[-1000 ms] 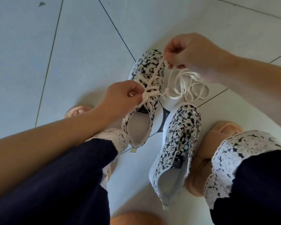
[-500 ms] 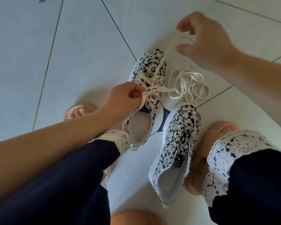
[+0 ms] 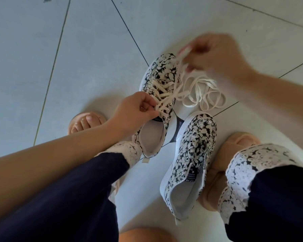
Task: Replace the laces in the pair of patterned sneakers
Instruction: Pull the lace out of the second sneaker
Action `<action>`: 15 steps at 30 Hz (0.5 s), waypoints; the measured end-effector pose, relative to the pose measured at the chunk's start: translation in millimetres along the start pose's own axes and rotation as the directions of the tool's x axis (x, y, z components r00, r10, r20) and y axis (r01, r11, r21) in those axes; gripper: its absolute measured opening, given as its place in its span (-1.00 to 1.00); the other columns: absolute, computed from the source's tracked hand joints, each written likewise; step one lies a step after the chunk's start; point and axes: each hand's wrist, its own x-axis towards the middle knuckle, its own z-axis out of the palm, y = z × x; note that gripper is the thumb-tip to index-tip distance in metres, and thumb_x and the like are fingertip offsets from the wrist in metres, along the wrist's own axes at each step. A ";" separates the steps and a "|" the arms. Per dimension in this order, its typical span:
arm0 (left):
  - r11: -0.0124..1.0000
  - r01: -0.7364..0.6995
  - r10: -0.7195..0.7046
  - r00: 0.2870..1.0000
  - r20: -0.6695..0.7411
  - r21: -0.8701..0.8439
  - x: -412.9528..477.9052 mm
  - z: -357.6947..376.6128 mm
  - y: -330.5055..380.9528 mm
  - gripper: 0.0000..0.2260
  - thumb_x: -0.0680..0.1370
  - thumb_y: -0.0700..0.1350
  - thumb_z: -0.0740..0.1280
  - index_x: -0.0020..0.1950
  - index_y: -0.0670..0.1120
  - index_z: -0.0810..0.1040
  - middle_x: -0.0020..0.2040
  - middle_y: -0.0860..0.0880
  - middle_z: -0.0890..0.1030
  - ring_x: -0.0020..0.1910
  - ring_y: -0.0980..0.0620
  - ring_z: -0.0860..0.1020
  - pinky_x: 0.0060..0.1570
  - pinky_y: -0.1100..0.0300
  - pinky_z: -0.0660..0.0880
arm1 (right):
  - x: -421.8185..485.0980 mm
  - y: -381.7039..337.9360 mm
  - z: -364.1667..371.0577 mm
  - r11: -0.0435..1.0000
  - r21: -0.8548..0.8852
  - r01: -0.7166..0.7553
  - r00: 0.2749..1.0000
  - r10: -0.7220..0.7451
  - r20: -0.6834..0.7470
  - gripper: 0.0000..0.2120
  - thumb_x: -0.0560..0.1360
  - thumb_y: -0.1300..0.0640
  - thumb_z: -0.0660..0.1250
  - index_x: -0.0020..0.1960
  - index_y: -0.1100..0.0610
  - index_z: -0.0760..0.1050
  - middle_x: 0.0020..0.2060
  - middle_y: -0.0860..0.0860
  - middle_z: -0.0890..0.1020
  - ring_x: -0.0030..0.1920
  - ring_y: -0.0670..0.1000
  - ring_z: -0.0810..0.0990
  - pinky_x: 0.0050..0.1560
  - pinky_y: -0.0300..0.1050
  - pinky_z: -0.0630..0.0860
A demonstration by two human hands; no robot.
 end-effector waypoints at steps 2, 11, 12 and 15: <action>0.996 -0.032 0.031 0.999 0.017 0.078 -1.6 -0.9 1.4 -0.81 0.39 -0.16 0.46 -0.14 0.06 0.50 -0.30 0.15 0.53 -0.33 0.22 0.45 -0.17 0.40 0.38 | 18.4 -6.0 -29.8 0.968 0.242 -0.062 0.971 0.115 -0.208 -0.87 0.47 0.25 0.33 -0.23 0.08 0.50 -0.50 -0.12 0.57 -0.46 -0.20 0.55 -0.38 -0.33 0.41; 0.992 -0.019 0.023 0.999 -0.029 0.128 -1.9 0.9 5.2 -0.83 0.50 -0.17 0.32 -0.22 0.10 0.49 -0.32 0.12 0.50 -0.38 0.23 0.39 -0.35 0.46 0.33 | -8.4 40.0 -8.8 0.858 -0.505 -0.092 0.965 0.201 0.166 -0.71 0.40 0.09 0.44 0.09 0.08 0.49 -0.10 -0.04 0.61 -0.17 -0.08 0.56 -0.04 -0.17 0.44; 0.998 0.015 -0.014 1.000 -0.015 0.061 -2.0 1.1 5.2 -0.81 0.50 -0.19 0.31 -0.23 0.09 0.48 -0.33 0.09 0.50 -0.39 0.18 0.39 -0.36 0.42 0.34 | -18.3 40.3 3.2 0.862 -0.506 -0.026 0.959 0.165 0.231 -0.72 0.39 0.07 0.44 0.07 0.06 0.49 -0.10 -0.06 0.61 -0.19 -0.11 0.55 -0.08 -0.19 0.45; 0.982 0.095 -0.087 0.995 0.055 -0.162 -3.1 0.4 8.1 -0.80 0.50 -0.31 0.25 -0.22 -0.02 0.49 -0.43 0.04 0.48 -0.46 0.12 0.37 -0.41 0.30 0.32 | -40.3 38.6 29.7 0.923 -0.380 0.058 0.910 0.108 0.401 -0.76 0.40 0.05 0.44 0.00 0.07 0.46 -0.17 -0.04 0.58 -0.25 -0.13 0.52 -0.15 -0.20 0.47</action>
